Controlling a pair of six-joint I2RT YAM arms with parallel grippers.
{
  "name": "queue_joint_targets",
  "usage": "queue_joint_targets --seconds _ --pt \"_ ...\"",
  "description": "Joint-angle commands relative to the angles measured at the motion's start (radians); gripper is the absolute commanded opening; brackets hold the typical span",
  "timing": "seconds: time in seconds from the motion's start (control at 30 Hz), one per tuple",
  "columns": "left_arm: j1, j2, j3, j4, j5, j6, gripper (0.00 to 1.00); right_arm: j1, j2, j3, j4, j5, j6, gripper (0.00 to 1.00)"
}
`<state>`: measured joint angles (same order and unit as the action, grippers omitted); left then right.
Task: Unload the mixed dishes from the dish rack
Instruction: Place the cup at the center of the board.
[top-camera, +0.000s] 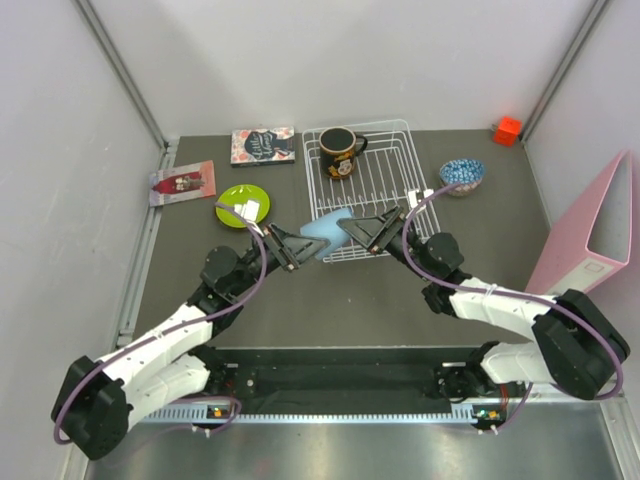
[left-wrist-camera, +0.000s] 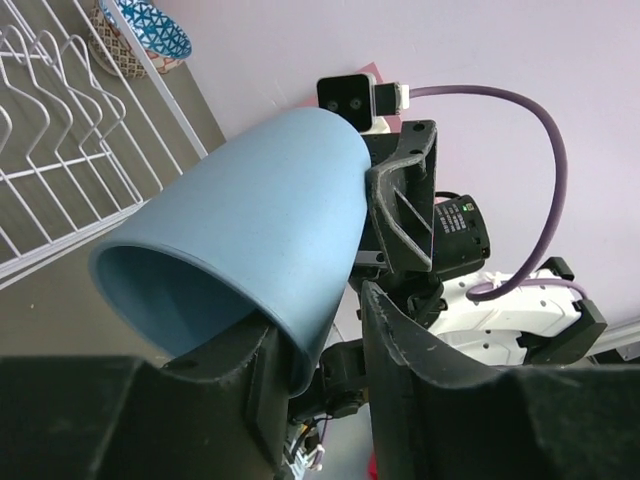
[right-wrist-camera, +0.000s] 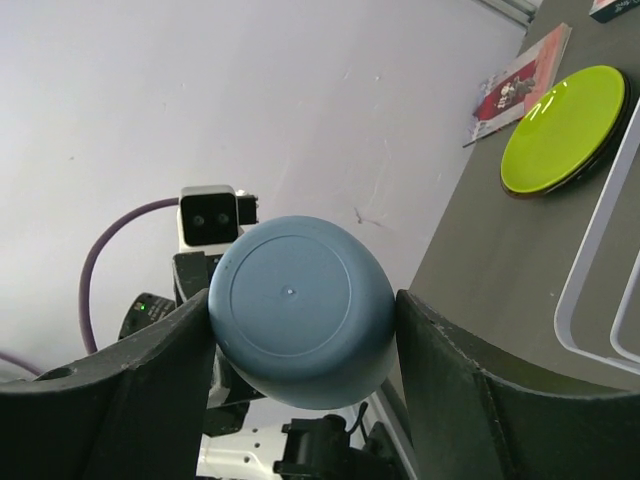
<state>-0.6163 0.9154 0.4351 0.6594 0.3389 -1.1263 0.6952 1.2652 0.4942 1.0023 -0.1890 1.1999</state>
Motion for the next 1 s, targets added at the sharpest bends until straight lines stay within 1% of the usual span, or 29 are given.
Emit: queue_joint_targets --seconds 0.0,0.03,0.07,0.1,0.2,0.23,0.27,0.3,0.33,0.37,0.4,0.43,0.47,0.5,0.53,0.57,0.6,0.63,0.67,0.7,0.73,0.8,0.83,0.87,0.93,0.97 --pt "-0.005 -0.044 -0.007 0.022 -0.015 0.013 0.35 0.010 -0.018 0.040 0.038 0.023 -0.031 0.00" --pt "-0.005 -0.046 -0.009 0.017 -0.018 0.016 0.29 0.009 -0.018 0.037 0.036 0.023 -0.033 0.00" --pt "-0.003 -0.052 -0.010 0.011 -0.020 0.016 0.01 0.010 -0.020 0.035 0.036 0.023 -0.033 0.00" --pt "-0.003 -0.053 -0.009 -0.003 -0.029 0.017 0.00 0.010 -0.023 0.034 0.036 0.023 -0.036 0.00" --pt "-0.005 -0.072 -0.004 -0.035 -0.040 0.034 0.00 0.015 -0.035 0.037 0.018 0.017 -0.063 0.00" --pt "-0.003 -0.087 0.005 -0.061 -0.060 0.060 0.00 0.015 -0.043 0.050 -0.002 0.011 -0.075 0.18" --pt "-0.003 -0.093 0.045 -0.172 -0.078 0.083 0.00 0.015 -0.061 0.061 -0.075 0.008 -0.089 0.36" --pt "-0.003 -0.099 0.074 -0.237 -0.098 0.112 0.00 0.018 -0.073 0.073 -0.123 0.011 -0.129 0.52" --pt "-0.002 -0.111 0.109 -0.330 -0.147 0.187 0.00 0.017 -0.088 0.104 -0.177 0.016 -0.150 0.73" --pt "-0.003 -0.118 0.196 -0.418 -0.175 0.227 0.00 0.017 -0.122 0.119 -0.292 0.037 -0.175 0.80" --pt "-0.003 -0.121 0.244 -0.601 -0.219 0.267 0.00 0.020 -0.142 0.136 -0.357 0.057 -0.231 0.86" --pt "-0.003 -0.121 0.345 -0.700 -0.324 0.334 0.00 0.024 -0.161 0.177 -0.505 0.118 -0.262 0.95" --pt "-0.002 -0.115 0.397 -0.892 -0.418 0.358 0.00 0.029 -0.199 0.199 -0.580 0.156 -0.333 0.97" --pt "-0.003 -0.093 0.446 -0.978 -0.492 0.394 0.00 0.033 -0.216 0.243 -0.647 0.189 -0.367 0.99" --pt "-0.002 -0.078 0.543 -1.062 -0.670 0.402 0.00 0.046 -0.240 0.263 -0.776 0.297 -0.397 0.99" --pt "0.000 -0.060 0.588 -1.155 -0.755 0.402 0.00 0.050 -0.248 0.282 -0.833 0.345 -0.448 0.99" --pt "-0.002 -0.020 0.666 -1.298 -0.835 0.386 0.00 0.067 -0.257 0.314 -0.881 0.391 -0.466 0.99" --pt "0.001 0.008 0.706 -1.390 -0.998 0.363 0.00 0.076 -0.262 0.331 -0.975 0.492 -0.502 0.98" --pt "0.013 0.035 0.747 -1.465 -1.047 0.330 0.00 0.090 -0.263 0.346 -1.014 0.544 -0.514 0.98" --pt "0.026 0.095 0.811 -1.563 -1.084 0.318 0.00 0.114 -0.260 0.372 -1.063 0.592 -0.522 0.97" --pt "0.039 0.124 0.841 -1.608 -1.122 0.304 0.00 0.128 -0.253 0.380 -1.124 0.668 -0.533 0.97" --pt "0.127 0.198 0.892 -1.655 -1.097 0.302 0.00 0.162 -0.242 0.385 -1.154 0.715 -0.545 0.97" --pt "0.165 0.217 0.898 -1.650 -1.069 0.309 0.00 0.171 -0.230 0.383 -1.166 0.730 -0.551 0.97" --pt "0.258 0.230 0.899 -1.637 -0.967 0.318 0.00 0.178 -0.225 0.379 -1.168 0.727 -0.553 0.97" --pt "0.343 0.270 0.887 -1.583 -0.876 0.339 0.00 0.190 -0.213 0.369 -1.173 0.711 -0.548 0.97" --pt "0.412 0.287 0.884 -1.569 -0.812 0.345 0.00 0.191 -0.211 0.360 -1.173 0.705 -0.545 0.97"
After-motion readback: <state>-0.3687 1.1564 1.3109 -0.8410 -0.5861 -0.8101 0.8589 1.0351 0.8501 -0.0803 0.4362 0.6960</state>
